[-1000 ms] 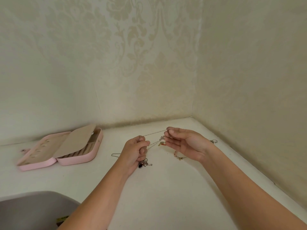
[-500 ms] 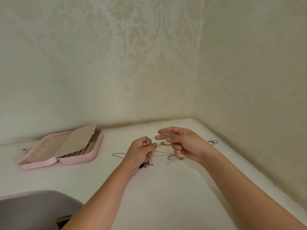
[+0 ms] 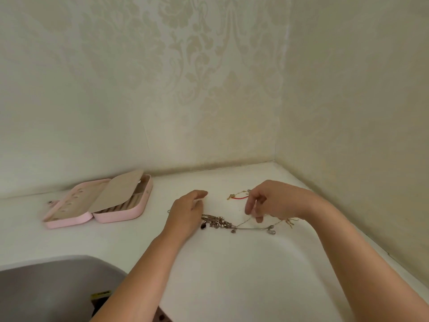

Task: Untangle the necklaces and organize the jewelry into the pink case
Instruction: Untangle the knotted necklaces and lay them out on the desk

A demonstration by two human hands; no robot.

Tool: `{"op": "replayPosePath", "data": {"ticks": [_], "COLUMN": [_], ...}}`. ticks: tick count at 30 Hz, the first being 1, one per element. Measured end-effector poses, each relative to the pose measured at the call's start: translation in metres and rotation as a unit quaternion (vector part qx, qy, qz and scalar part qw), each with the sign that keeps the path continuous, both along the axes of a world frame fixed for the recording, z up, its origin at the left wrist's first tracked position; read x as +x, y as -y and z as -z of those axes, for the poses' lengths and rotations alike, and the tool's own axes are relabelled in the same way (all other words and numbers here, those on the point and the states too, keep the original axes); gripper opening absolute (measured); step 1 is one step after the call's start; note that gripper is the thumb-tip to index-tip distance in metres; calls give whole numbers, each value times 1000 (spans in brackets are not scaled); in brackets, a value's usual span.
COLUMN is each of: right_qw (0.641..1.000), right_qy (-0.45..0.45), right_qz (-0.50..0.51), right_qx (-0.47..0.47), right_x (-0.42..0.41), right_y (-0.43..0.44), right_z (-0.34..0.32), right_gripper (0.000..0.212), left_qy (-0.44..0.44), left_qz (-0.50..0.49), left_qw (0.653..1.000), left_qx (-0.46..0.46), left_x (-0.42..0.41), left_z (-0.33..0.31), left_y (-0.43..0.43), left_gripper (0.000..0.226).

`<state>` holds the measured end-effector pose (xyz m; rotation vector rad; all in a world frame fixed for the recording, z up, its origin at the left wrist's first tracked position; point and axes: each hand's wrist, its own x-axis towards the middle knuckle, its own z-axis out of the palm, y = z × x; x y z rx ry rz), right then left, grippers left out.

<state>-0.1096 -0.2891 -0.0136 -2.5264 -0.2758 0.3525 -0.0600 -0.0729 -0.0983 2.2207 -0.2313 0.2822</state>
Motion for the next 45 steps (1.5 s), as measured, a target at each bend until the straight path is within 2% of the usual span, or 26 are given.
{"op": "replayPosePath", "data": {"ticks": [4,6,8,10,12,14,18,21,26,29,32,35,37,42,45], "right_qw": [993,993,985,975,973,971,961,963,980,991,999,991,985,980,982], "right_qy": [-81,-39,107,208,219,206,221,179,124,96,21,-42,-67,-102,-127], "right_qz": [0,13,28,14,-38,-81,-85,-84,-74,-39,-41,-57,-63,-104,-110], "right_qx": [-87,-114,-132,-77,-59,-84,-144,-181,-137,-81,-15,109,148,137,81], "right_x": [-6,-6,-3,-1,1,5,12,9,1,3,1,-4,-5,-8,-8], "right_y": [1,-8,-23,-40,-55,-63,-60,-52,-23,-1,23,50,62,67,69], "right_z": [1,5,13,22,35,47,49,42,25,14,2,-7,-7,-9,-8], "right_gripper": [10,9,5,4,16,24,19,10,17,21,18,12,11,13,16], "left_qy": [-61,-78,-87,-90,-90,-90,-98,-102,-114,-119,-123,-131,-135,-135,-135], "left_qz": [10,20,20,15,11,8,3,-4,-16,-29,-46,-52,-50,-47,-51], "left_qw": [970,954,944,938,934,932,931,929,927,926,926,923,921,923,924], "left_qx": [236,289,317,334,346,352,351,356,356,358,355,359,362,357,353], "left_x": [2,1,0,1,3,3,5,9,20,26,34,45,52,67,75], "left_z": [7,7,8,9,11,11,11,11,12,13,13,12,11,10,9], "left_y": [-21,-27,-29,-29,-29,-28,-28,-30,-34,-38,-43,-47,-47,-45,-44], "left_gripper": [46,49,51,53,55,56,56,56,55,54,54,54,55,56,56]}}
